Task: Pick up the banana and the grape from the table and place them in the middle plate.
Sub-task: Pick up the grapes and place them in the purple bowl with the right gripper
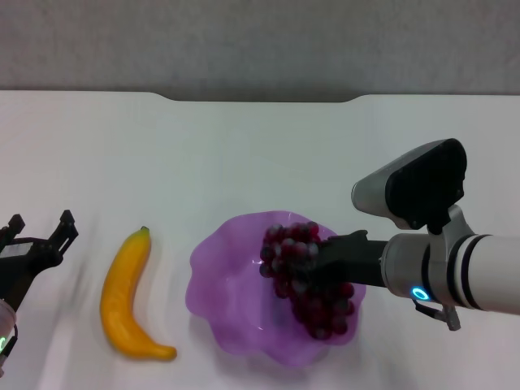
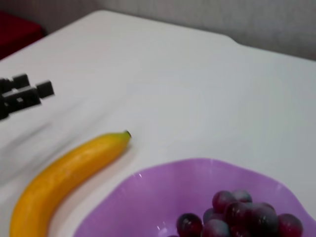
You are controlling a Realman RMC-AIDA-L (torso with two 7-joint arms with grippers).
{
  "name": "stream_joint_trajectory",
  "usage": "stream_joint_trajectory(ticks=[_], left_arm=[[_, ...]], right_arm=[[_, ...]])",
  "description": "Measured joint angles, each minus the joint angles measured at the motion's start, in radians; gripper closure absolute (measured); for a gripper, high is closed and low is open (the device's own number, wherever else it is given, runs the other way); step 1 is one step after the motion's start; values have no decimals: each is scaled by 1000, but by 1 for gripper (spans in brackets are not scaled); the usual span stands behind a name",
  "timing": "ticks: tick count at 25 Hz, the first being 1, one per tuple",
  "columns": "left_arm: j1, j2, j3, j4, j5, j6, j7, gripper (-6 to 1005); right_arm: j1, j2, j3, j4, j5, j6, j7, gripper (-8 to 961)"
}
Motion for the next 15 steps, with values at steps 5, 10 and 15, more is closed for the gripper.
stream_joint_trajectory(ticks=[5,10,15], left_arm=[[0,0,-4,0,0,0,1,155],[0,0,-5,0,0,0,1,156],[0,0,-6,1,0,0,1,156]], right_arm=[[29,1,6,-74,1,-10,1,600],[46,2,17,-117,1,-23,1,600],[66,1,17,-147,1,-41,0,601]])
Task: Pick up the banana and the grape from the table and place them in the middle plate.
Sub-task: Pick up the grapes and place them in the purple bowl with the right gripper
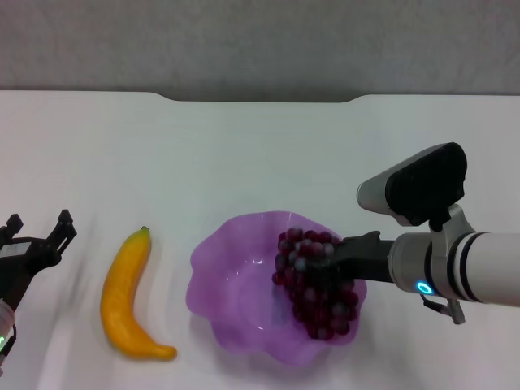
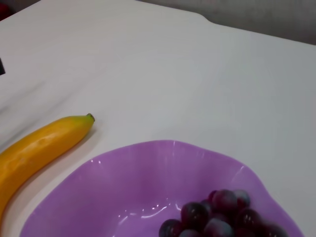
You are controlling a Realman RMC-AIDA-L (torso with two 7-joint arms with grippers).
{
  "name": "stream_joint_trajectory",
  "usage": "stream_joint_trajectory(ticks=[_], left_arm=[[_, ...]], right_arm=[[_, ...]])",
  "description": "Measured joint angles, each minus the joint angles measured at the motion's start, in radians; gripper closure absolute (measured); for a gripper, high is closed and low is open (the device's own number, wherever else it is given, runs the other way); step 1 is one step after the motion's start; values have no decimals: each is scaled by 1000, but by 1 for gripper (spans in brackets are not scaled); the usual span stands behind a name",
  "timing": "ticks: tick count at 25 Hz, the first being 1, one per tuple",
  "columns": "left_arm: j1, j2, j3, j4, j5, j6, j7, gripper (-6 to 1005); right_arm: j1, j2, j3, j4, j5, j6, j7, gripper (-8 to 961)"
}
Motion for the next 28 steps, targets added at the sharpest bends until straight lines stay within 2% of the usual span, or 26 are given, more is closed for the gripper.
stream_joint_trajectory(ticks=[5,11,18,21,22,24,28], left_arm=[[-1,0,0,0,0,0,0,156],[3,0,0,0,0,0,0,156],[5,0,0,0,0,0,0,156],[5,0,0,0,0,0,0,156],[5,0,0,0,0,0,0,156],[6,0,-1,0,0,0,0,156],[7,0,-1,0,0,0,0,156]], right_arm=[[0,-1,-6,-3,-3,-31,-13,602],[-14,-2,-11,5,-2,-81,-59,532],[-40,-2,-20,37,-3,-128,-78,209],[-74,-1,-46,73,-2,-186,-138,94],[-112,-2,-69,109,-2,-246,-187,55],[-138,-1,-79,128,-1,-276,-214,55],[-234,-2,-119,163,1,-454,-299,54]])
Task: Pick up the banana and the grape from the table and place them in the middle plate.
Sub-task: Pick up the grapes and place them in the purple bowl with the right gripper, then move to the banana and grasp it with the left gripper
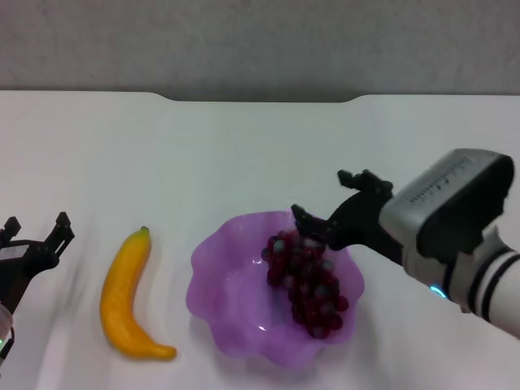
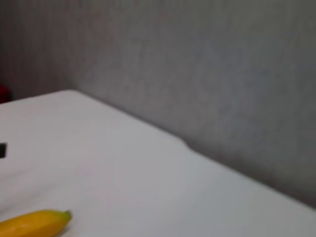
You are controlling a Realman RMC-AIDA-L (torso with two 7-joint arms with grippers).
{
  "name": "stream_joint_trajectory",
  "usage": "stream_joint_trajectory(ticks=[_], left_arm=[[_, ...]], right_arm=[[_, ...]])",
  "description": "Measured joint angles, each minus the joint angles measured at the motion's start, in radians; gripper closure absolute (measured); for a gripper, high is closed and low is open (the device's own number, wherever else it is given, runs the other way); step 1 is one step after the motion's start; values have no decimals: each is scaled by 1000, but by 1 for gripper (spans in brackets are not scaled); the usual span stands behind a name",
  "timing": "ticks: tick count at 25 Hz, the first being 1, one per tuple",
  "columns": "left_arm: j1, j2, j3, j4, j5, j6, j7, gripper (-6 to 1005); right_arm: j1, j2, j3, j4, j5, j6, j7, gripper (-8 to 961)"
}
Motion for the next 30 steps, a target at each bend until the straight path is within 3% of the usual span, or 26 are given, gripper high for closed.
stream_joint_trajectory(ticks=[5,11,17,20,30], left_arm=[[3,0,0,-4,0,6,0,156],[4,0,0,-2,0,7,0,156],[4,0,0,-6,2,7,0,156],[3,0,0,-7,3,6,0,156],[-8,-2,6,-8,8,0,0,156]], right_arm=[[-27,0,-35,-48,-4,-167,-10,55],[-38,-1,-118,-163,-9,-449,-5,57],[-36,-1,-146,-316,-6,-638,21,59],[-17,0,-188,-443,-7,-793,75,59],[75,2,-277,-767,-12,-1096,295,59]])
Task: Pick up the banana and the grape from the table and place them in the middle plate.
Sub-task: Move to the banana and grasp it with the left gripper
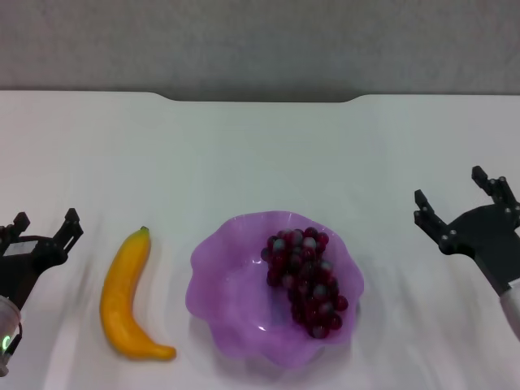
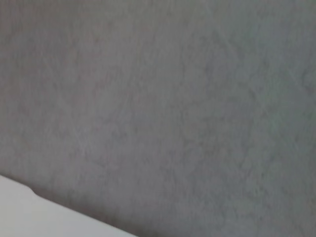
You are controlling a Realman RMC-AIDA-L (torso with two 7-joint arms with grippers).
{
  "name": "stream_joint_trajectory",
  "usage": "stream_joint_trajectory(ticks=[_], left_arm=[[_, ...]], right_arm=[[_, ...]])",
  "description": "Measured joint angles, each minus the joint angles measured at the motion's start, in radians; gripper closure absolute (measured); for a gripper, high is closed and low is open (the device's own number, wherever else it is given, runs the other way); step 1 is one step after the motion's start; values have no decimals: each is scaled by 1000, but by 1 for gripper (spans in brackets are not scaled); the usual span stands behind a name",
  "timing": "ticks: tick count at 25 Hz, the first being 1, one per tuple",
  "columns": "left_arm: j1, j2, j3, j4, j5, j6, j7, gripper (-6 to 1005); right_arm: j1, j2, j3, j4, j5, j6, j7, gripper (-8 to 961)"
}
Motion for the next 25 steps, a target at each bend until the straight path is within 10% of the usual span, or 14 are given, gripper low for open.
stream_joint_trajectory(ticks=[25], left_arm=[[6,13,2,-92,30,-25,-7,157]], right_arm=[[35,4,-5,-222,13,-11,457,59]])
